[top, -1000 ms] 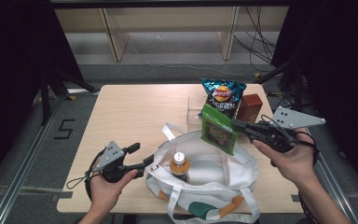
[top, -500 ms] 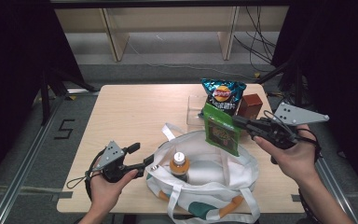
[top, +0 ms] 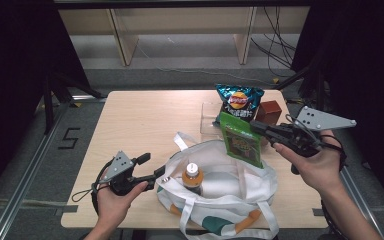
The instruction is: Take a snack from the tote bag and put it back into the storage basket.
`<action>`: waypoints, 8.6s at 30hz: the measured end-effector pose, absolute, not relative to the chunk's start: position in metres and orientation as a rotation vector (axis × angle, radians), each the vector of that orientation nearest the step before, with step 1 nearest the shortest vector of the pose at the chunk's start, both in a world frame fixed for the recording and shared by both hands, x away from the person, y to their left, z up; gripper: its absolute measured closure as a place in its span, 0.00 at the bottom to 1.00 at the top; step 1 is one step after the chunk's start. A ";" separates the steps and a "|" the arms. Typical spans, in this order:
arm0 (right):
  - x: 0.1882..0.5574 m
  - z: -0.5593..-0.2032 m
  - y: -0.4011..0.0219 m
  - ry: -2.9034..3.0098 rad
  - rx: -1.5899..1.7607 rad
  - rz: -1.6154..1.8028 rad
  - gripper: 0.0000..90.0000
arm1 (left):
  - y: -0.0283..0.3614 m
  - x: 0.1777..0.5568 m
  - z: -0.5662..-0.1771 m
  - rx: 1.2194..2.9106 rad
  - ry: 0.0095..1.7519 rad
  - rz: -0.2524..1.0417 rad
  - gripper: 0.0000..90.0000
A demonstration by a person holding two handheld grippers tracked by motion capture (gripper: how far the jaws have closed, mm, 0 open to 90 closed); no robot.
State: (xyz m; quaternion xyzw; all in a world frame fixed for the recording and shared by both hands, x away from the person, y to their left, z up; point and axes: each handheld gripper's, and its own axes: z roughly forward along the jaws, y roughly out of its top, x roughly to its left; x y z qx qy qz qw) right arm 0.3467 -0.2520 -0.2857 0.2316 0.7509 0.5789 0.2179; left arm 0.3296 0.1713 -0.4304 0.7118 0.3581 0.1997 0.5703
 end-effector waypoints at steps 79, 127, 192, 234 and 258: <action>0.415 -0.265 -0.260 1.915 0.747 1.564 1.00 | 0.173 0.330 -0.431 1.670 0.845 0.470 0.32; 0.449 -0.283 -0.256 1.912 0.857 1.519 1.00 | 0.174 0.331 -0.431 1.670 0.845 0.472 0.32; 0.494 -0.322 -0.236 1.998 0.903 1.462 1.00 | 0.175 0.331 -0.432 1.673 0.848 0.471 0.32; 0.513 -0.348 -0.234 2.059 0.887 1.362 1.00 | 0.174 0.331 -0.433 1.673 0.839 0.461 0.32; 0.512 -0.348 -0.229 2.083 0.847 1.342 1.00 | 0.173 0.332 -0.434 1.679 0.841 0.455 0.32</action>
